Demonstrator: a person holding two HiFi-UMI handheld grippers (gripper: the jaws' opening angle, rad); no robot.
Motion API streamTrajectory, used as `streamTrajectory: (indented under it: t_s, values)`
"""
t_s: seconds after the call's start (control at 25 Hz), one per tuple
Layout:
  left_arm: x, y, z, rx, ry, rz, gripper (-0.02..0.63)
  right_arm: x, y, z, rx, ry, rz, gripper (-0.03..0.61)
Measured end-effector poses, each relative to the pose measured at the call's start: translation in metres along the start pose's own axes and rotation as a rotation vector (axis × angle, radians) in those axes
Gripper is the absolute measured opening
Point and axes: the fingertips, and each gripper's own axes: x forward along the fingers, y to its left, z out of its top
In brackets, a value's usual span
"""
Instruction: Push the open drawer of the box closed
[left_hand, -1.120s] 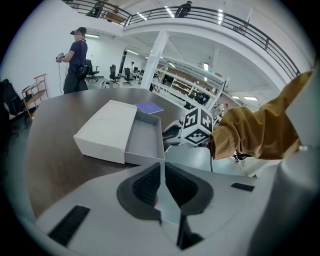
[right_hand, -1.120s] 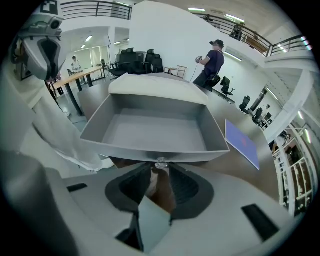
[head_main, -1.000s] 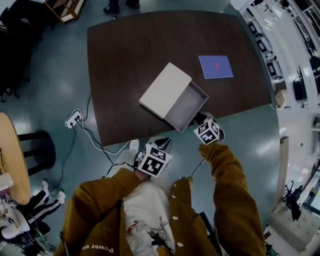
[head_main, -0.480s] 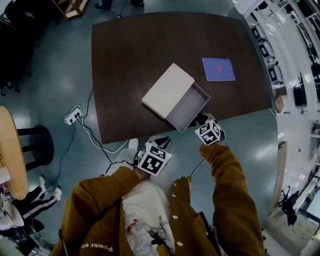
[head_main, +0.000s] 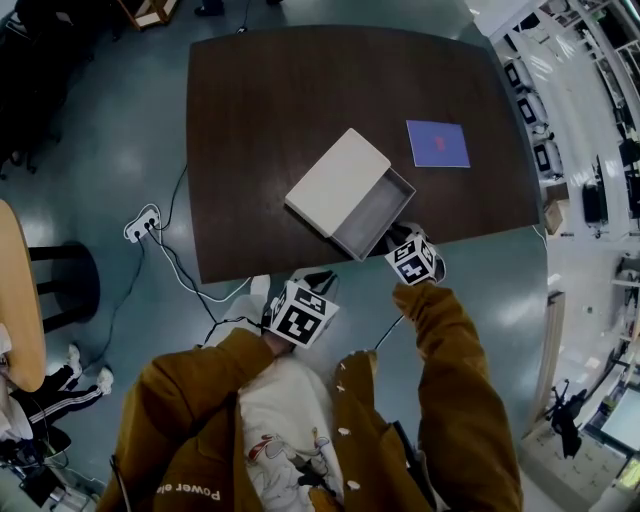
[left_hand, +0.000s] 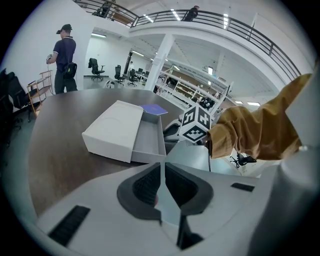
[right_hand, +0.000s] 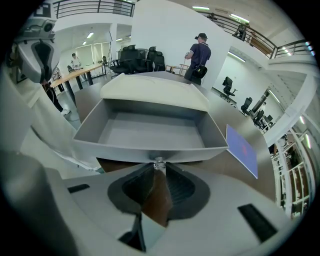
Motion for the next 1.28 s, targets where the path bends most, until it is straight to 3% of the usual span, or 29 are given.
streamTrajectory:
  t_s: [1.28]
  values:
    - [-0.009,0.04,0.009,-0.067,0.008,0.061,0.034,0.038,0.003,0.078,-0.027,-0.069,0.063,0.078]
